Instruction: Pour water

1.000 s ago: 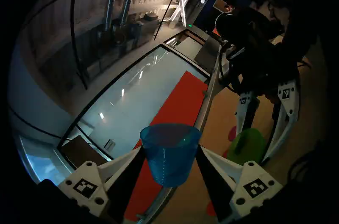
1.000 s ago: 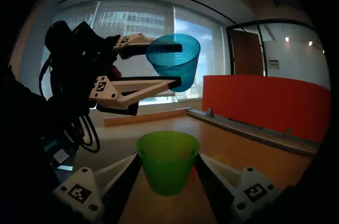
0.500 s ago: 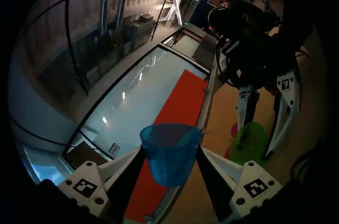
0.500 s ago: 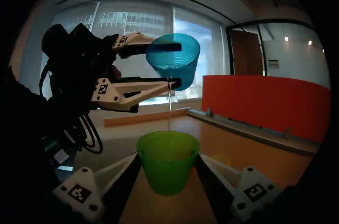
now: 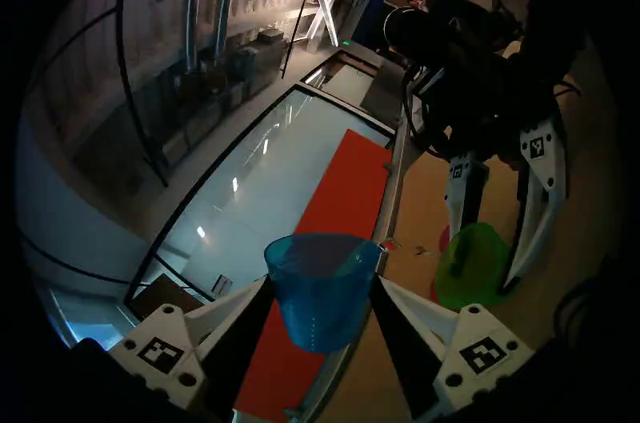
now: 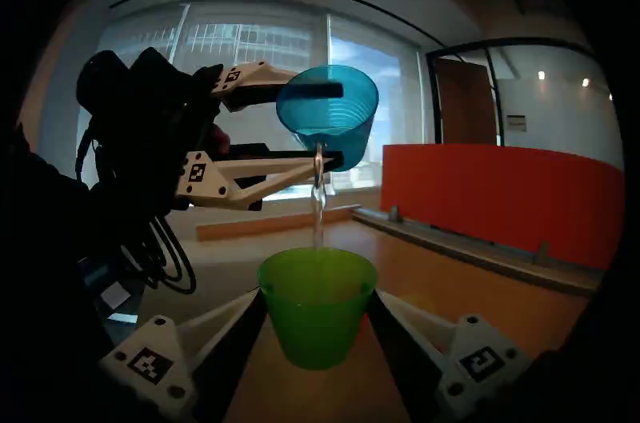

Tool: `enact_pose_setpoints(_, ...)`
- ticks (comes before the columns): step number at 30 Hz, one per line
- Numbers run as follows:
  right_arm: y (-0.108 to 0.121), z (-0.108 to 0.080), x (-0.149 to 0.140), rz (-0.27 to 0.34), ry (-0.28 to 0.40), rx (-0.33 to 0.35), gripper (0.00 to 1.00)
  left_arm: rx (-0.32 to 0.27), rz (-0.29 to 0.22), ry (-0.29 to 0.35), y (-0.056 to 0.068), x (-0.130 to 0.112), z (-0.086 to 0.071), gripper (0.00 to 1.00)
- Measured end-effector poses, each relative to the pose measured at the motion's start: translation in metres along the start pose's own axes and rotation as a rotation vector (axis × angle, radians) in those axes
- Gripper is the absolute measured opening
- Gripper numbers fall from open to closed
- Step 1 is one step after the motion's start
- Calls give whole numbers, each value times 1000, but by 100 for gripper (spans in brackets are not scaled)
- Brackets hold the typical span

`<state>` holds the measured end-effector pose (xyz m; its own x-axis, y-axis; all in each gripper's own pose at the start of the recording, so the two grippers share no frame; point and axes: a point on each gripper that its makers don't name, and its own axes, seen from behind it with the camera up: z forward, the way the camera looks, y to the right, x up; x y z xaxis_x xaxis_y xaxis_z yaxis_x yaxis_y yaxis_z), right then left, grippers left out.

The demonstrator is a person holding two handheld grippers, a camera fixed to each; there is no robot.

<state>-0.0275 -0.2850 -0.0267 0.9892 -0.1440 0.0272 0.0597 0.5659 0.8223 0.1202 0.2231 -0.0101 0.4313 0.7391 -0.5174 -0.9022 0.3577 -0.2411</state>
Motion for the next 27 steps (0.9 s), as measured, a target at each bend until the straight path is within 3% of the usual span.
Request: enact_pose_setpoints(27, 3, -2, 0, -5, 8, -5, 87, -1, 75, -2, -1, 6, 1, 83)
